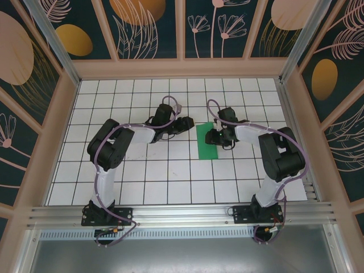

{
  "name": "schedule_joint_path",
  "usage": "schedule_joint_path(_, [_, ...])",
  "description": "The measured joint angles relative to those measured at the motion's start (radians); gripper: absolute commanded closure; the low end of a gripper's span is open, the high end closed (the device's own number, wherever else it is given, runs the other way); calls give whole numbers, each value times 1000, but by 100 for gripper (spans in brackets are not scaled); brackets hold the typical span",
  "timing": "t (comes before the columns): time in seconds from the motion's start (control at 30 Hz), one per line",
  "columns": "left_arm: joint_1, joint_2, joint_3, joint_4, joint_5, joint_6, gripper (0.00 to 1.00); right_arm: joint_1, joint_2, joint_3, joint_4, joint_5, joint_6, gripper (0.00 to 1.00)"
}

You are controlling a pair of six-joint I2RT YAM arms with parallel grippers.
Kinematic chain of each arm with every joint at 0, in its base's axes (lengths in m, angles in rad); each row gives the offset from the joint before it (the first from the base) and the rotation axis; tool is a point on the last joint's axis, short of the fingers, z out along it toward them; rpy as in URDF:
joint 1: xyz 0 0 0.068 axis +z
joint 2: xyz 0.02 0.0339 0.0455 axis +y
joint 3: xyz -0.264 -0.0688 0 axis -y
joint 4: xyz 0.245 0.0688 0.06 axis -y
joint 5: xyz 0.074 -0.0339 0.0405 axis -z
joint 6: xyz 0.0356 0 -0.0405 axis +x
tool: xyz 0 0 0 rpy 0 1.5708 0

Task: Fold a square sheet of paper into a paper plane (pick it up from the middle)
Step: First fold in half a square sheet of paper at the center of the table, then hold the square sheet of paper at the center of the table.

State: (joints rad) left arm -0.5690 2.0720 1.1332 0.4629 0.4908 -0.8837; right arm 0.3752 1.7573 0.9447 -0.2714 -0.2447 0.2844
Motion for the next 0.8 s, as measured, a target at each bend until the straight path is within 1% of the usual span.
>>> schedule_joint_path(0.5, [-30, 43, 27, -4, 24, -4, 56, 5, 3, 3, -6, 13, -11, 50])
schedule_joint_path(0.8, [-30, 43, 27, -3, -3, -16, 56, 8, 4, 8, -10, 12, -14, 46])
